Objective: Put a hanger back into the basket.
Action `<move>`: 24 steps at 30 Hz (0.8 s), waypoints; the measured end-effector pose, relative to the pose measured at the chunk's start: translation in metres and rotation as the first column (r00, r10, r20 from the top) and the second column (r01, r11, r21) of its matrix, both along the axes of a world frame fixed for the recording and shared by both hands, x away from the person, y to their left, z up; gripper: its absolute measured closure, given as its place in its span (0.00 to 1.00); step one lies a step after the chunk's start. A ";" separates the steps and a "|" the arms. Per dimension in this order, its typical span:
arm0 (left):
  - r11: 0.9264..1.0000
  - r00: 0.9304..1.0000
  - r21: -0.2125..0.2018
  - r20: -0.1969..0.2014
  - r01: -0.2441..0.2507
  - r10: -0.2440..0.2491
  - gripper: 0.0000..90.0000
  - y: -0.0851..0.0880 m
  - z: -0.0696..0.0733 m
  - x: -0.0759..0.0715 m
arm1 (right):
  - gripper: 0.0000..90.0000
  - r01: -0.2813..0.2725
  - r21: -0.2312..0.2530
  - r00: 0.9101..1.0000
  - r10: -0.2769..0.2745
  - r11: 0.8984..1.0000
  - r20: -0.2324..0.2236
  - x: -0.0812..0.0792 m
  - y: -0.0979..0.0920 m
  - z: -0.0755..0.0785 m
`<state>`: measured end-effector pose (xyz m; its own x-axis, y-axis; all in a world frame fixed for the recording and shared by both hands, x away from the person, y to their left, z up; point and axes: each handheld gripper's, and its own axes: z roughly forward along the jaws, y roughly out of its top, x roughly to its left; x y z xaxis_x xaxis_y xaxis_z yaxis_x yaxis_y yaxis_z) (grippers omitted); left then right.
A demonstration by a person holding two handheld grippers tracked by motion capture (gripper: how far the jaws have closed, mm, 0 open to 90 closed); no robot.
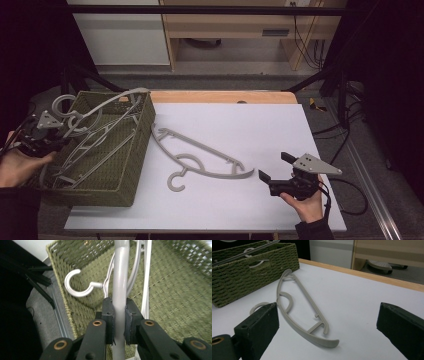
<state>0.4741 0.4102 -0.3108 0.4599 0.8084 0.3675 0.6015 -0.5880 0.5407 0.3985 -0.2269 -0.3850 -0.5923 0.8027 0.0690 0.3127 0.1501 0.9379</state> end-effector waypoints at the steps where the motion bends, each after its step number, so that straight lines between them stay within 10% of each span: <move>1: 1.000 1.000 0.002 -0.007 -0.007 0.007 0.90 0.001 -0.002 0.001 | 0.05 0.000 0.000 1.000 0.000 1.000 0.001 0.000 0.000 0.000; 24: 0.997 0.991 -0.033 -0.121 -0.063 0.058 0.90 0.013 -0.039 0.014 | 0.05 -0.012 -0.012 1.000 0.011 1.000 -0.004 0.000 0.001 -0.001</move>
<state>0.4879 0.4229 -0.3494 0.4486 0.8479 0.2825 0.6971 -0.5298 0.4831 0.3989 -0.2263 -0.3858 -0.6013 0.7967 0.0616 0.3148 0.1653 0.9347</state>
